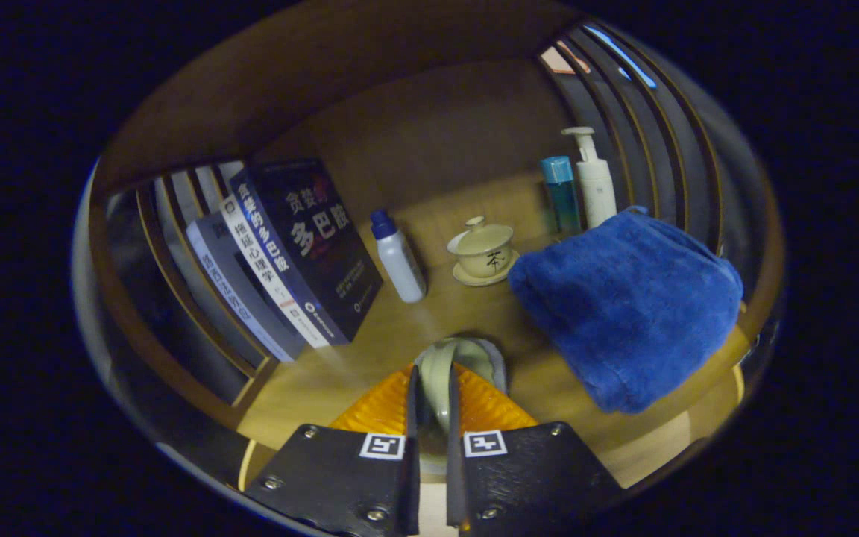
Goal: Pull open the drawer, take out the items inside it, and place them on the countertop above the cabinet.
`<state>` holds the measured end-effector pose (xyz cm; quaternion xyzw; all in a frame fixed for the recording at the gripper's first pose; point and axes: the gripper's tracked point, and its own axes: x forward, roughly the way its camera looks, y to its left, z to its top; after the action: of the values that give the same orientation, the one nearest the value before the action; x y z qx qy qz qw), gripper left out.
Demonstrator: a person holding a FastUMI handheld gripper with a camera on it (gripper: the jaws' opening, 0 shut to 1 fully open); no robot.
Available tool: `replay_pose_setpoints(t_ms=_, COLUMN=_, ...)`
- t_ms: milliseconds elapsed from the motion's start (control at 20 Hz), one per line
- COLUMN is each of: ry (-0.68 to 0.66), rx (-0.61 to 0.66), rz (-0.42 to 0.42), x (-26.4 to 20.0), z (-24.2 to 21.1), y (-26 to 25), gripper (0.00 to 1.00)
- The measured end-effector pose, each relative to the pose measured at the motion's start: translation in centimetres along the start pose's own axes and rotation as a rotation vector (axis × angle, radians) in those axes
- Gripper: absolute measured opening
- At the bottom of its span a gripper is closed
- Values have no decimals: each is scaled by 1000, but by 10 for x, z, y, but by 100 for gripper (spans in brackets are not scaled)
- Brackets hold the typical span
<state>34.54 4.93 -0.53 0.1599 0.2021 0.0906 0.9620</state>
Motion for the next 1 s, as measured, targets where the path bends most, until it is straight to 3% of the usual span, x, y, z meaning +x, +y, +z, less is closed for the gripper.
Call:
replay_pose_setpoints(t_ms=600, ry=-52, rx=-26, rz=-57, x=26, z=17, y=-7, gripper=15)
replay_pose_setpoints(t_ms=650, ry=-72, rx=-57, rz=-70, x=21, z=20, y=-10, gripper=18)
replay_pose_setpoints(t_ms=800, ry=-130, rx=-140, rz=-107, x=8, z=24, y=-16, gripper=45)
replay_pose_setpoints(t_ms=1000, ry=-162, rx=-122, rz=-125, x=-21, z=22, y=-14, gripper=80)
